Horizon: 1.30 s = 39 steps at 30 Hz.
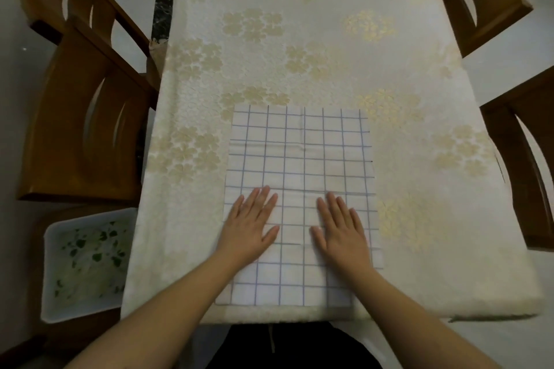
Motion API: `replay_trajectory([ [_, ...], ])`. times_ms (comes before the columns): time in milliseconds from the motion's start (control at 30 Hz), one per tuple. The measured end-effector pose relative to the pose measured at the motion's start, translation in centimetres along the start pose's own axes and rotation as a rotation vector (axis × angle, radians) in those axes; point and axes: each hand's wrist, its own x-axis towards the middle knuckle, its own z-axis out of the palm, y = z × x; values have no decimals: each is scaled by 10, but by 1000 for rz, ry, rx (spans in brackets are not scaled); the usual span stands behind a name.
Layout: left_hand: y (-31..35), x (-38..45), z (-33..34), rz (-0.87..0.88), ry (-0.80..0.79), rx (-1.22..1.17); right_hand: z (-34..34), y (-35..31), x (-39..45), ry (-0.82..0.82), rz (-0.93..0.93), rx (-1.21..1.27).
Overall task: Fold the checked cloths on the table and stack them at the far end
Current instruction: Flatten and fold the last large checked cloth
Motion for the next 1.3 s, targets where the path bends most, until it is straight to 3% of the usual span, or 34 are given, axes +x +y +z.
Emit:
replay_trajectory([
  [200,-46,-44,2,-94,-16,32,-13,39,-26,-34,122,1],
  [333,-56,-67,-1,-103,18,18,-18,29,-41,-44,207,-11],
  [633,-16,-101,7,268,98,-39,13,-45,-98,42,9,-44],
  [1000,18,-128,12,470,119,45,34,-46,-134,64,-156,-45],
  [1300,40,-132,-3,291,75,158,30,-52,-132,137,-209,-103],
])
